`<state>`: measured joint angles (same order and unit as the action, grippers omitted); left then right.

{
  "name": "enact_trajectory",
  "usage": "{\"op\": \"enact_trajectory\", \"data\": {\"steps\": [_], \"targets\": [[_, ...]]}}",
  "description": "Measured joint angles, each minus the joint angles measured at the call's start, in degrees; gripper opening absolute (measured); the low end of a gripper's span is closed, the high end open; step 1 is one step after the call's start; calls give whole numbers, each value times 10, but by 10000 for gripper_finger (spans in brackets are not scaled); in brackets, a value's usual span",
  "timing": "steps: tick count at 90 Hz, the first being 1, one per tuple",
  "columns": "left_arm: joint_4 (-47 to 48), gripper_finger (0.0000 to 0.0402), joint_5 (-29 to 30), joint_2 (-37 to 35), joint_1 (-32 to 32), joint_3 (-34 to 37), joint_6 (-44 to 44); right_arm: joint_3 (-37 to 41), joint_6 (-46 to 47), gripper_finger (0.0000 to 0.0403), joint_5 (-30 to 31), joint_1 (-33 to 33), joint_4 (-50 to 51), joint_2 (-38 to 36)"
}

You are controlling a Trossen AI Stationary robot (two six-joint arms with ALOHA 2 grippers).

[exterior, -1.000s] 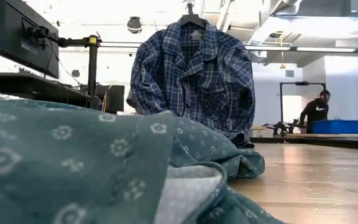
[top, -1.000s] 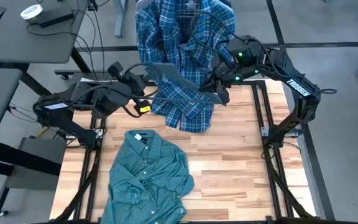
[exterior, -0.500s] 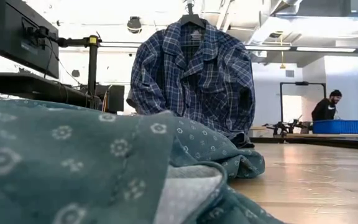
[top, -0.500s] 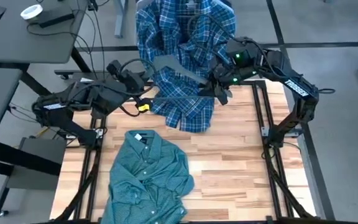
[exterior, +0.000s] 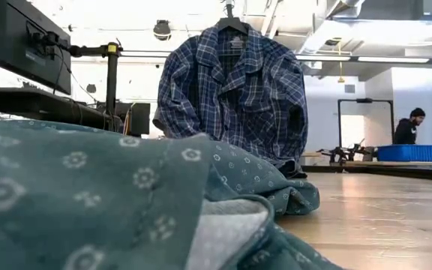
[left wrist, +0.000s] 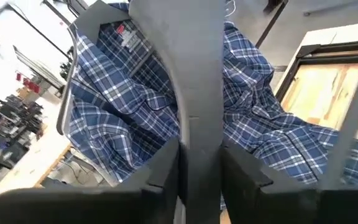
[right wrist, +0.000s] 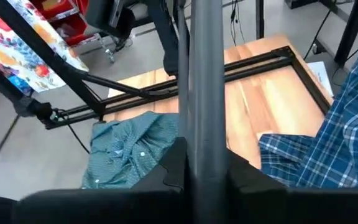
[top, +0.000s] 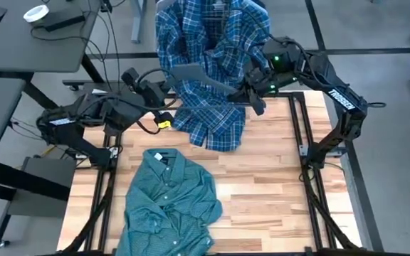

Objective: Hang clothes
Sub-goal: Put the green polo shirt on the gray hanger

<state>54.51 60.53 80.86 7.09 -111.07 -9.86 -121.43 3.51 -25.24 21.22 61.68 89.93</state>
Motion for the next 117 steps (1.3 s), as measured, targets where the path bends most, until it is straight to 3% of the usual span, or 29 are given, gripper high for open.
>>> {"op": "enact_trajectory", "data": {"steps": [12, 22, 46, 58, 76, 100, 117], "targets": [[22, 182, -6, 0, 0, 0, 64, 0, -15, 22, -2, 15, 31, 0], [99, 211, -51, -2, 0, 0, 197, 0, -33, 22, 11, 31, 94, 0], [345, 213, -153, 7, -2, 18, 578, 2, -73, 22, 34, 73, 152, 0], [335, 208, -239, -9, -5, 98, 703, 9, -94, 22, 33, 86, 192, 1], [324, 202, -348, -19, -7, 249, 775, 29, -111, 22, -2, 87, 175, 1], [231, 201, -460, -54, -13, 409, 816, 183, -104, 22, -44, 92, 96, 0], [161, 200, -476, -103, -45, 509, 877, 264, -98, 22, -52, 92, 34, 0]]}}
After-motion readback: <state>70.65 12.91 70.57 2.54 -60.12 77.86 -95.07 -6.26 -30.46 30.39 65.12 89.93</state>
